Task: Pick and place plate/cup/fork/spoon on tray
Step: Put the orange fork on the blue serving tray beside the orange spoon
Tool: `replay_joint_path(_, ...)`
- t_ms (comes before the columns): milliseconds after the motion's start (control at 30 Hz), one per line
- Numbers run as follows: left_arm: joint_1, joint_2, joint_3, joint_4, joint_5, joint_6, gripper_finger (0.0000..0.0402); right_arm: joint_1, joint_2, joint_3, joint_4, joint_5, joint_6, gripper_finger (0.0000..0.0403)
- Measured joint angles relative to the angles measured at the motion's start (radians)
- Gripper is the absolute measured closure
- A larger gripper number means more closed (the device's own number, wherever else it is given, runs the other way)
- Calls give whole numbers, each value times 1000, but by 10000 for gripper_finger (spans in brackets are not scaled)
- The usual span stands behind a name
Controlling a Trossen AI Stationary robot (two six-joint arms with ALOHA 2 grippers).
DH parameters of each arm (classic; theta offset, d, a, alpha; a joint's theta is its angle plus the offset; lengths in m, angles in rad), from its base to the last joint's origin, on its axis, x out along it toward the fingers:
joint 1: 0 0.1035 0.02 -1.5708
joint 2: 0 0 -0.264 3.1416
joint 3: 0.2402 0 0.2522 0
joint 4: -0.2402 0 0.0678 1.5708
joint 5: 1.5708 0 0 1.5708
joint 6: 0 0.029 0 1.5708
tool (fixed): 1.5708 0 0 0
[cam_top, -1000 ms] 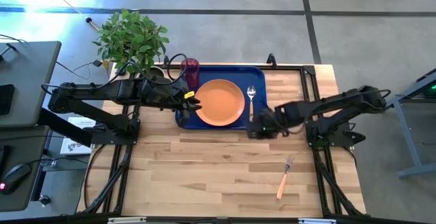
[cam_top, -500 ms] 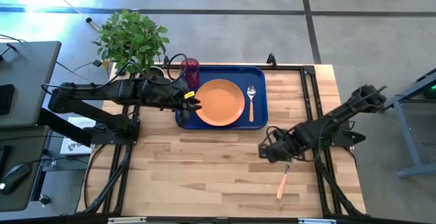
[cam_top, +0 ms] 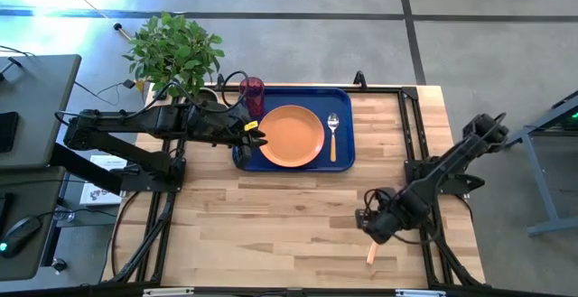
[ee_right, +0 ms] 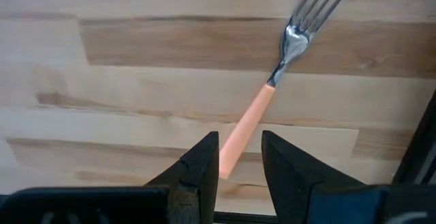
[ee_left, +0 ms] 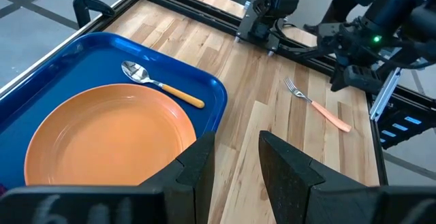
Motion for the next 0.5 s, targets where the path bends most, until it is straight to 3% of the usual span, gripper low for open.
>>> replay_joint_path(267,0,0,0,0,0,-2,296,33,66,0,6,15,-13,283)
replay_joint_path(500,0,0,0,0,0,-26,296,47,152,0,0,-72,16,255)
